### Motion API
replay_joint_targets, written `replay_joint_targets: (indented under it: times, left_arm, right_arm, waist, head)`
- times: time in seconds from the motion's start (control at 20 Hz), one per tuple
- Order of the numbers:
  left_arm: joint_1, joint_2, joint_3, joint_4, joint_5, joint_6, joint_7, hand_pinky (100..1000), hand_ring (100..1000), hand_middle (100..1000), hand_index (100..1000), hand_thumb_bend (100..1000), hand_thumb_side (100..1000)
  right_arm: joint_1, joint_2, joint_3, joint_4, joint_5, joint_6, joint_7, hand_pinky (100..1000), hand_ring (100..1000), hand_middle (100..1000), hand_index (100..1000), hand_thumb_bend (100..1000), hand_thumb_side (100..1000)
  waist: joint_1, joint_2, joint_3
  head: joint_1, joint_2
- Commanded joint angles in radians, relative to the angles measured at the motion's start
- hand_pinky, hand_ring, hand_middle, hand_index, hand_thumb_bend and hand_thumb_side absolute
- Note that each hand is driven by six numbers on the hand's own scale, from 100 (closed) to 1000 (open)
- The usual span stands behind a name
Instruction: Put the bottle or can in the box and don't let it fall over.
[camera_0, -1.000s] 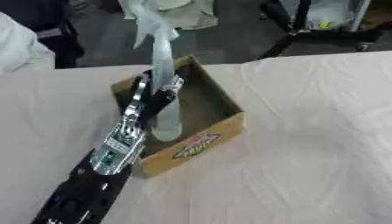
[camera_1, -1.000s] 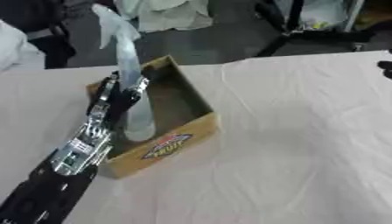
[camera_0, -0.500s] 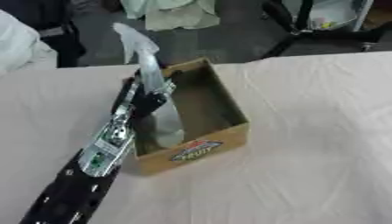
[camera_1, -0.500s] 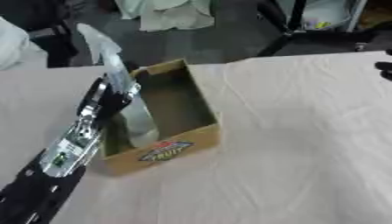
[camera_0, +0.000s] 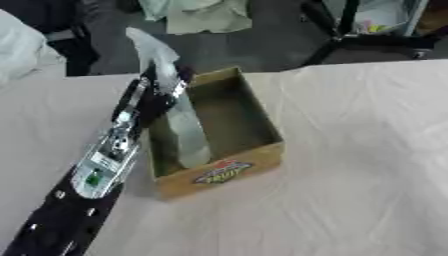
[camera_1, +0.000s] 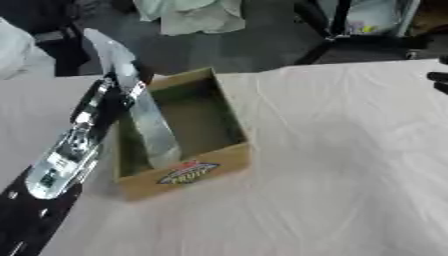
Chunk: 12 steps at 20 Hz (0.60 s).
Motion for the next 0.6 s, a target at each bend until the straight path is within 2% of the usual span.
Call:
replay_joint_targets:
  times: [0.05,0.3,0.55,0.6]
  left_arm:
    - [0.013,0.073,0.007,-0.064,0.0,0.021,-0.027,1000,972,909,811,366,704]
    - [0.058,0.128,0.016,-0.118,0.005,0.06,-0.069,1000,974,916,822,361,740]
    - [0.068,0.129,0.008,-0.091,-0.007,0.082,-0.134,1000,972,924,857,394,770]
    - [0.068,0.127,0.008,-0.083,-0.007,0.09,-0.15,1000,968,920,834,382,778]
  right_arm:
    - [-0.006,-0.04,-0.012,-0.016,-0.003,-0.002,-0.003,884,749,799,845,100,821]
    - [-0.003,-0.044,-0.015,-0.016,-0.003,-0.004,-0.006,884,749,799,845,100,820]
    - [-0.002,-0.041,-0.014,-0.017,-0.005,-0.004,-0.006,885,749,799,845,100,822]
    - [-0.002,-0.04,-0.014,-0.017,-0.006,-0.004,-0.006,885,749,799,845,100,822]
  waist:
    - [-0.005,-0.035,0.006]
    - [-0.006,-0.039,0.016]
    - [-0.012,-0.038,0.018]
    - [-0.013,-0.038,0.019]
  head:
    - [-0.008,-0.001]
    - [-0.012,0.001]
    - [-0.014,-0.004]
    - [-0.015,-0.005]
